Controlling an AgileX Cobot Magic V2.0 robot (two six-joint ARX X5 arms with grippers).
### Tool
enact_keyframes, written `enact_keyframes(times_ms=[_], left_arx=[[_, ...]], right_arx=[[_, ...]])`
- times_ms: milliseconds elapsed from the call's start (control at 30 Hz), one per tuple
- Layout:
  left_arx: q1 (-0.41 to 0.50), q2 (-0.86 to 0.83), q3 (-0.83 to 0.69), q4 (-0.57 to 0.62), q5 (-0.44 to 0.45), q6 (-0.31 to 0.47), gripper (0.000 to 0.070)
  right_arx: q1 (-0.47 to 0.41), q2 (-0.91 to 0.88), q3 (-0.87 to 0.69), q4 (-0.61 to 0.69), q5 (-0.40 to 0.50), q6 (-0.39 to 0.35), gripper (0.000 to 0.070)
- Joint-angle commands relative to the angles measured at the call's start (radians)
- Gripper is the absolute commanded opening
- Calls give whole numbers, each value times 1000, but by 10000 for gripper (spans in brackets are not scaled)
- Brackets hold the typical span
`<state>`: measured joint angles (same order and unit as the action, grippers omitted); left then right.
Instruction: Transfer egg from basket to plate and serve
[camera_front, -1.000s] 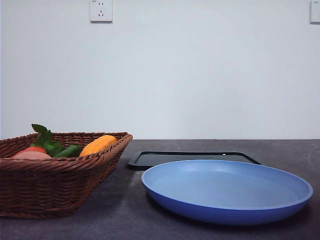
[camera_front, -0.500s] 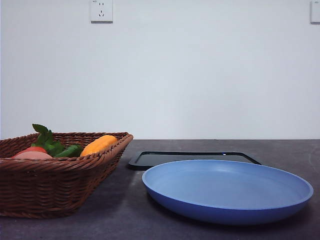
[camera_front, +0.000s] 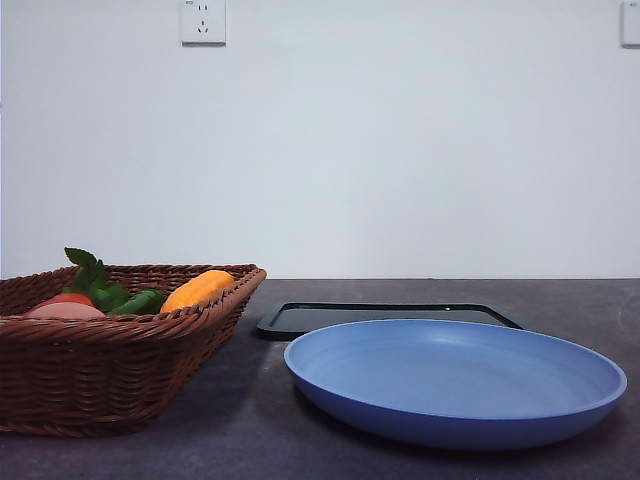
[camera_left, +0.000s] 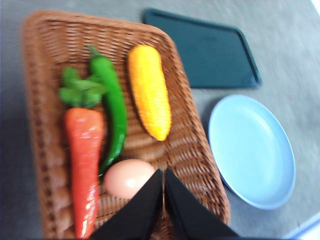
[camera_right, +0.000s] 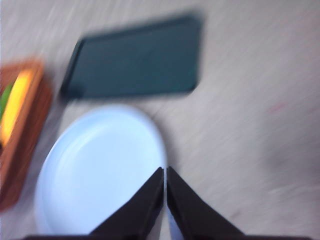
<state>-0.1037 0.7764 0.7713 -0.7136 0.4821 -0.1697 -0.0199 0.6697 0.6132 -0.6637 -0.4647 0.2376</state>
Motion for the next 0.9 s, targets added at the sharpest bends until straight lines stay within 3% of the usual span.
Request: enact_keyframes(times_ms=[0,67,167,233,300,533,867], left_arx=[[-16,11,17,3,13,31,6],[-31,15,17,2,14,30,42],[-46,15,17,4,15,26,178],[-50,15,17,5,15,21,274],[-50,15,17,5,15,17,317],[-50,15,17,26,15,-8,328],[-50,15,17,32,15,-8,326]], right_arx=[[11,39,11,5,-41,-27,23],[27,80,11,5,-57,-29,96],[59,140,11,9,-53,-29,221],[85,183,11,14,-29,-28,252],[111,218,11,20,-1,-28,254],[204,382,10,94,92,-12,254],[246,633,10,236,59,8,252]])
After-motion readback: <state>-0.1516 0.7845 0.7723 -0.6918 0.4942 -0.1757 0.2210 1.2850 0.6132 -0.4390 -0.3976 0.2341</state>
